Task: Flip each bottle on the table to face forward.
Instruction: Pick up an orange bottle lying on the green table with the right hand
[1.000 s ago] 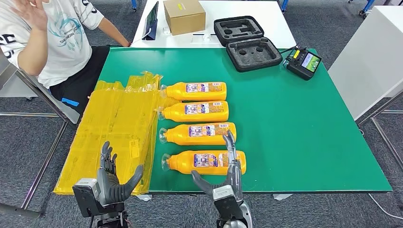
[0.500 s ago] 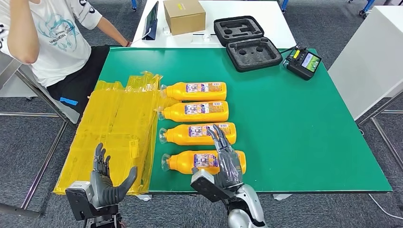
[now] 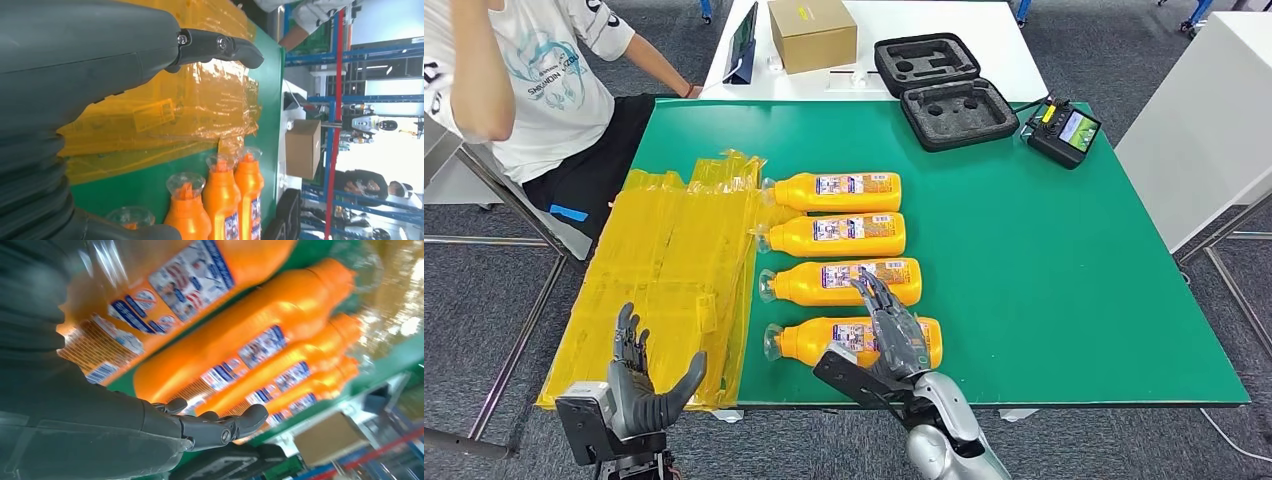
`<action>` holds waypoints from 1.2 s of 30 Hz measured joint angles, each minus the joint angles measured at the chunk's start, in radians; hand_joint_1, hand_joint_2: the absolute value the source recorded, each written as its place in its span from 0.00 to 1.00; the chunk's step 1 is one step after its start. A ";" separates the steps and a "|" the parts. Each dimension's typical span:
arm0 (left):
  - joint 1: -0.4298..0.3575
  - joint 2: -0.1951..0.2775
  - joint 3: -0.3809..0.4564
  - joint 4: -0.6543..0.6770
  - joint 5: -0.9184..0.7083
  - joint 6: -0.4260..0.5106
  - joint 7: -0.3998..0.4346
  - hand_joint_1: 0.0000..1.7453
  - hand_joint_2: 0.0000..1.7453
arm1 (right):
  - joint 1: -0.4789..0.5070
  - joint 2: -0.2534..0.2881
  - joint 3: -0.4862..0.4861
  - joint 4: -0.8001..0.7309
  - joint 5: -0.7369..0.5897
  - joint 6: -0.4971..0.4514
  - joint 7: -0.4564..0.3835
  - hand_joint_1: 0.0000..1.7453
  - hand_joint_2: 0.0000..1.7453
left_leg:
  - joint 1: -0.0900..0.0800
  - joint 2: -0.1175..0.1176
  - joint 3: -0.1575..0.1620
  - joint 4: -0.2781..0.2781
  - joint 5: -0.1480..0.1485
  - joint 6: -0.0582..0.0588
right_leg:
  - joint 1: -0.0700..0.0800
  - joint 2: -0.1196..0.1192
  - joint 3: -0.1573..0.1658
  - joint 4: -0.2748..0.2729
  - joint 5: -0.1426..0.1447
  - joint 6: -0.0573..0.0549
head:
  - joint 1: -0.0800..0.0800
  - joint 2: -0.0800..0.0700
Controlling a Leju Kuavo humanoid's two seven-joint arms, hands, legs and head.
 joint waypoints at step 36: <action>-0.026 -0.015 0.026 0.017 0.008 -0.002 0.018 0.00 1.00 | -0.113 -0.026 0.032 0.127 0.065 0.094 0.091 0.00 1.00 | 0.000 0.000 0.000 0.000 0.001 0.000 | 0.000 0.000 0.000 0.000 0.000 0.000 | 0.000 0.000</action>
